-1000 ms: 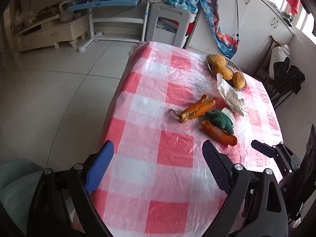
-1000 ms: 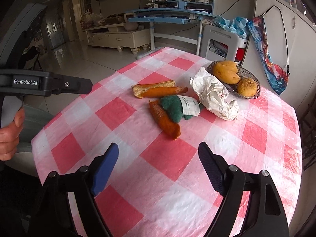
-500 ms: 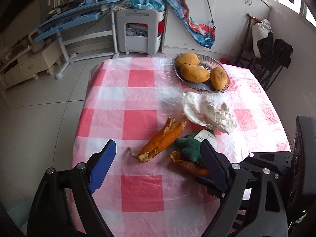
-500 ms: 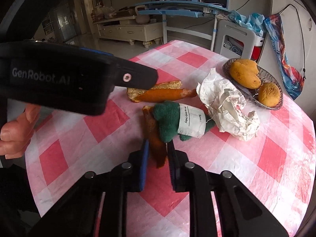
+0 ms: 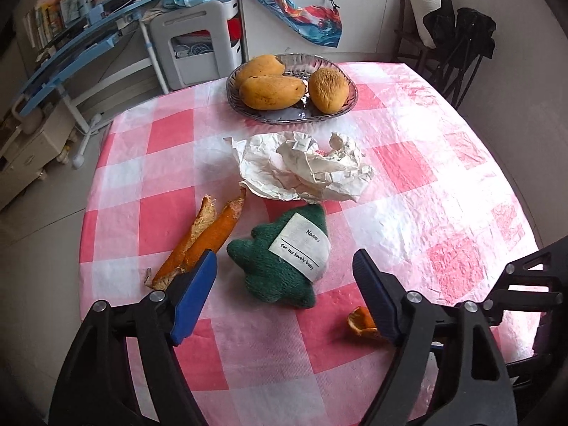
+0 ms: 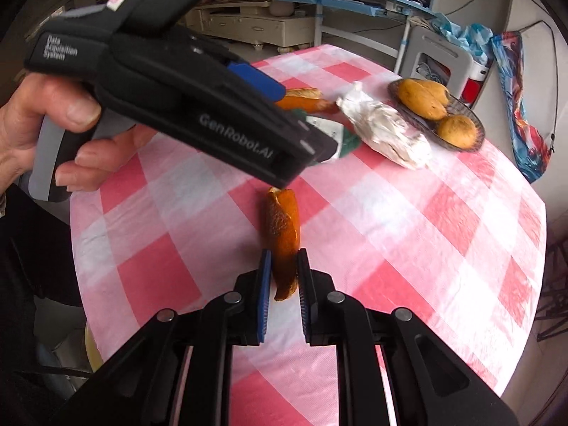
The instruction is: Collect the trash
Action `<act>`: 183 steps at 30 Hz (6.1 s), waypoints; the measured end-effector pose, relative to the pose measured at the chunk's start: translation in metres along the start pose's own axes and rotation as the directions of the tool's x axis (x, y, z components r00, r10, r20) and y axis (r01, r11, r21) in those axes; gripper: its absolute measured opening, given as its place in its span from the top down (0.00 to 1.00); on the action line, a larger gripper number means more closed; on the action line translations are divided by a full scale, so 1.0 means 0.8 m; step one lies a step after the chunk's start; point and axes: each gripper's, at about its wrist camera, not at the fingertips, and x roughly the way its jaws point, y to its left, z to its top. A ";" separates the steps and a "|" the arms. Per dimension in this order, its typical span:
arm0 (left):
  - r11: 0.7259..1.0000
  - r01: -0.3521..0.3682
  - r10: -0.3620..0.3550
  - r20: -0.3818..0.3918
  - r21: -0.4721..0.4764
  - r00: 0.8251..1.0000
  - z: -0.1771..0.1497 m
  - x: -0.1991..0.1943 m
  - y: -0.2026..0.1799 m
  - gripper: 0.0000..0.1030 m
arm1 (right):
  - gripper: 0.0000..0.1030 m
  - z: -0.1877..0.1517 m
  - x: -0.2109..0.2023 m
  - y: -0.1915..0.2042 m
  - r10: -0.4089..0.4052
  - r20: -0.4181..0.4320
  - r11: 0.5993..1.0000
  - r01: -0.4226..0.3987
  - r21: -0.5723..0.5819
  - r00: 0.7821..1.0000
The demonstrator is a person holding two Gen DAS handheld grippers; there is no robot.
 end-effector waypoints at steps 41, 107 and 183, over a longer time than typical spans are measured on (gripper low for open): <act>0.974 -0.005 -0.018 -0.097 -0.228 0.995 -0.300 -0.177 -0.002 0.66 | 0.45 -0.057 -0.076 0.156 0.362 -0.032 0.912 -0.361 -0.193 0.932; 0.915 -0.156 0.236 0.180 -0.373 0.955 -0.286 -0.236 0.040 0.11 | 0.24 -0.067 -0.055 0.163 -0.009 0.100 0.998 0.015 -0.057 0.995; 0.906 -0.080 0.160 0.161 -0.416 0.974 -0.277 -0.224 0.055 0.11 | 0.21 -0.068 -0.065 0.150 -0.033 0.121 0.996 0.042 -0.073 0.992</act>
